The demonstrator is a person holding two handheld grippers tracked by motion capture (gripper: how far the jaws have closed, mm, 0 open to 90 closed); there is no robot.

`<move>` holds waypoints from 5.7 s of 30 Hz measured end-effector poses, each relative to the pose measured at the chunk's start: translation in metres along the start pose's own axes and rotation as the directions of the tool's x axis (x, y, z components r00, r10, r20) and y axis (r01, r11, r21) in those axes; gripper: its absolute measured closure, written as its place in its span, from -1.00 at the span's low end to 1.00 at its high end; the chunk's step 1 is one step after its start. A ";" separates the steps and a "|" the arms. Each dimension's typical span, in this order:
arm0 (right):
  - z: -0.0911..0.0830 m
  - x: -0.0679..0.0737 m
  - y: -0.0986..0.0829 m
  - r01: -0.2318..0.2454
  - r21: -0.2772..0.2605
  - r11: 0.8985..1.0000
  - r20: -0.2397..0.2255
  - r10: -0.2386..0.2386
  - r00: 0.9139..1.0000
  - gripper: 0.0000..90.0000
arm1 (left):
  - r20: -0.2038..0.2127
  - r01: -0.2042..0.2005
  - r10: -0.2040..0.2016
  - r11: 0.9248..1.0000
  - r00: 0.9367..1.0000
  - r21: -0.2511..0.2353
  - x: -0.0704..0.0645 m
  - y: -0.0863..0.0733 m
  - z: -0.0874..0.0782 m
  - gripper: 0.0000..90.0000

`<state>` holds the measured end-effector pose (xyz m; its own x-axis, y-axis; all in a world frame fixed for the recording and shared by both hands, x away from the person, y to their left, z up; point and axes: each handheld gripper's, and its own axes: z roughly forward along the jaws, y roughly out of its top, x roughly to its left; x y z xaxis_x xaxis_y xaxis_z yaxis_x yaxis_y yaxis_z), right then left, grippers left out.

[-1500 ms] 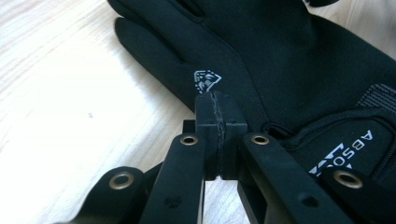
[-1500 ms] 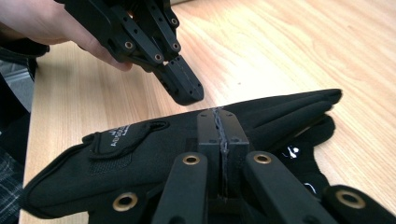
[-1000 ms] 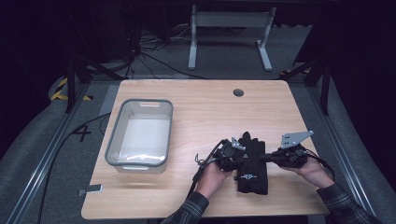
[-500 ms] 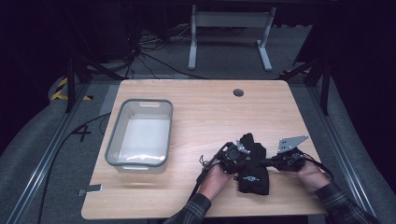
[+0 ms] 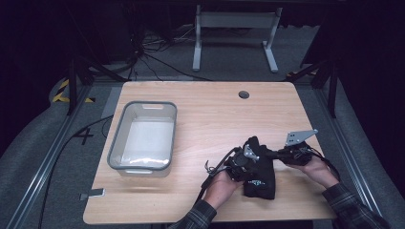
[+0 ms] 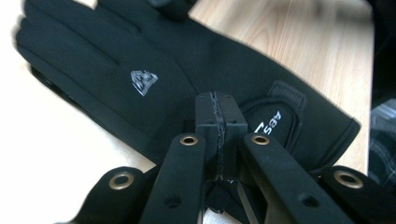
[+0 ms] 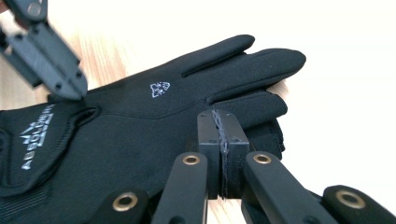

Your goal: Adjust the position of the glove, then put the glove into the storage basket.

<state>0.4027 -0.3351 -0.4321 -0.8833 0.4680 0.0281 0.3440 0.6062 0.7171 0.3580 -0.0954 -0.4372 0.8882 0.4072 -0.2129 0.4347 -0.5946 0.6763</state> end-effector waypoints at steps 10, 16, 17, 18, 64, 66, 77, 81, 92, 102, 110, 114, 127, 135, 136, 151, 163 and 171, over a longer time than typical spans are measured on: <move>0.011 -0.001 -0.006 0.013 0.056 0.998 -0.014 -0.012 1.000 1.00 | -0.033 -0.003 0.005 0.998 0.999 0.069 0.001 -0.003 0.014 1.00; 0.010 0.003 -0.007 0.021 0.065 0.998 -0.023 -0.020 1.000 1.00 | -0.055 0.006 -0.002 0.997 0.998 0.070 0.009 -0.004 0.010 0.99; 0.010 0.004 -0.007 0.019 0.061 0.998 -0.025 -0.018 1.000 1.00 | -0.059 0.013 -0.009 0.997 0.998 0.073 0.011 -0.005 0.009 0.99; 0.010 0.005 -0.008 0.023 0.063 0.998 -0.029 -0.021 0.999 1.00 | -0.059 0.013 -0.009 0.997 0.998 0.073 0.011 -0.005 0.009 1.00; -0.039 0.010 -0.076 -0.141 -0.017 0.990 0.188 0.142 0.972 -0.64 | -0.081 0.028 -0.024 0.998 0.996 0.048 0.029 0.016 0.010 -0.67; -0.037 0.009 -0.076 -0.134 -0.010 0.991 0.194 0.134 0.972 -0.66 | -0.087 0.026 -0.021 0.998 0.996 0.059 0.029 0.015 0.013 -0.68; -0.032 0.011 -0.078 -0.121 -0.008 0.993 0.203 0.120 0.972 -0.75 | -0.112 0.011 -0.003 0.997 0.994 0.077 0.031 0.010 0.023 -0.80; -0.031 0.011 -0.080 -0.114 -0.013 0.993 0.192 0.115 0.975 -0.81 | -0.108 0.014 -0.005 0.996 0.994 0.083 0.031 0.007 0.026 -0.77; -0.030 0.011 -0.080 -0.106 -0.011 0.994 0.186 0.106 0.977 -0.84 | -0.075 -0.051 0.058 0.994 0.995 0.100 0.027 0.007 0.022 -0.33; -0.030 0.011 -0.080 -0.104 -0.010 0.995 0.185 0.104 0.977 -0.85 | 0.037 -0.012 0.009 0.996 0.999 0.089 0.031 0.008 0.019 0.50; -0.030 0.011 -0.080 -0.104 -0.010 0.994 0.185 0.104 0.977 -0.85 | 0.033 -0.012 0.009 0.994 0.999 0.108 0.027 0.015 0.007 0.52; -0.030 0.011 -0.080 -0.105 -0.010 0.994 0.185 0.105 0.977 -0.85 | 0.037 -0.023 0.019 0.993 0.999 0.119 0.023 0.021 -0.001 0.52; -0.030 0.011 -0.080 -0.104 -0.010 0.994 0.185 0.104 0.977 -0.85 | 0.040 -0.010 0.007 0.998 0.999 0.068 0.026 0.031 -0.040 0.52; -0.030 0.011 -0.080 -0.105 -0.010 0.994 0.184 0.105 0.977 -0.85 | 0.024 -0.002 0.001 0.998 1.000 0.058 0.034 0.032 -0.061 0.50; -0.030 0.011 -0.080 -0.105 -0.010 0.994 0.185 0.105 0.977 -0.85 | 0.023 -0.001 0.000 0.999 1.000 0.055 0.036 0.032 -0.064 0.50; -0.030 0.011 -0.080 -0.105 -0.010 0.994 0.184 0.105 0.977 -0.85 | -0.083 0.049 -0.049 0.999 0.995 -0.003 0.065 0.019 -0.121 0.50; -0.030 0.011 -0.080 -0.105 -0.010 0.994 0.185 0.105 0.977 -0.85 | -0.190 0.105 -0.113 0.993 0.975 -0.052 0.090 -0.003 -0.175 0.50; -0.030 0.011 -0.079 -0.105 -0.011 0.994 0.185 0.106 0.977 -0.85 | -0.258 0.144 -0.161 0.986 0.953 -0.085 0.108 -0.024 -0.205 0.50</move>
<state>0.3561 -0.3974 -0.4678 -0.7677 0.6403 -0.0257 0.4316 0.5463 0.7179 0.4135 0.1048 -0.3319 0.7374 0.6628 -0.1300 0.5439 -0.4687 0.6960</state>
